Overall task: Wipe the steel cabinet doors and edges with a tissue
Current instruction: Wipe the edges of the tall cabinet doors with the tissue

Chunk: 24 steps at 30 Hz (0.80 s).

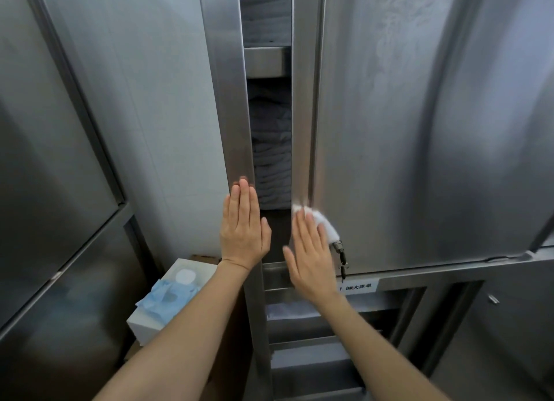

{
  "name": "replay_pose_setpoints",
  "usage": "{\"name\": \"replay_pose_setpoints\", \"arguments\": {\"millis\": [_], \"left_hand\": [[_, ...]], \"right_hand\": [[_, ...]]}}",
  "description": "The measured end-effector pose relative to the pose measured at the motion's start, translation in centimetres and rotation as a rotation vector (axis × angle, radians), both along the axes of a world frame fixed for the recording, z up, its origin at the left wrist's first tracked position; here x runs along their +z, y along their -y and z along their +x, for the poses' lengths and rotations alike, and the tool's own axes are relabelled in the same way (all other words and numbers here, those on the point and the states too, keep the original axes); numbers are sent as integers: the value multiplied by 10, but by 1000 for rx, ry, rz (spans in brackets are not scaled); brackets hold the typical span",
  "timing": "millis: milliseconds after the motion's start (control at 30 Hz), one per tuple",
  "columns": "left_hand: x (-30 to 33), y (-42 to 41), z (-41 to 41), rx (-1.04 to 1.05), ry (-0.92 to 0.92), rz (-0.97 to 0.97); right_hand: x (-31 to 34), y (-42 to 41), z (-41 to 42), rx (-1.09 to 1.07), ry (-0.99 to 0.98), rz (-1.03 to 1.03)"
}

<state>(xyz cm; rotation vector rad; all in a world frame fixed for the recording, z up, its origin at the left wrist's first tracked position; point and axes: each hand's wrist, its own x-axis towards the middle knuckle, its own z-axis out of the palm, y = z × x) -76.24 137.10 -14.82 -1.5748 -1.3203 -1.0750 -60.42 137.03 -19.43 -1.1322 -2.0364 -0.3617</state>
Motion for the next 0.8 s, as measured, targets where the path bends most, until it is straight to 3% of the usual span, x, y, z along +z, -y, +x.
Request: {"name": "replay_pose_setpoints", "arguments": {"millis": [100,267,333,400,533,600,667,800], "left_hand": [[-2,0,0,-10,5,0],[-3,-1,-2,-15,0,-3],[-2,0,-1,-1,11,-12],[-2,0,-1,-11,16,-23],[-1,0,-1,7,1,-23],[-2,0,0,3,11,-22],[-3,1,-1,-7,4,-15],[-1,2,-1,-48,18,-18]], "right_hand": [[-8,0,3,7,21,-25],[137,-18,-12,124,-233,165],[162,-27,-10,139,-239,212],[138,-28,-8,108,-181,198],[0,1,1,78,-76,-30],[-31,8,6,75,-29,-75],[-5,1,3,77,-51,-29],[117,-21,-6,135,-226,156]]}}
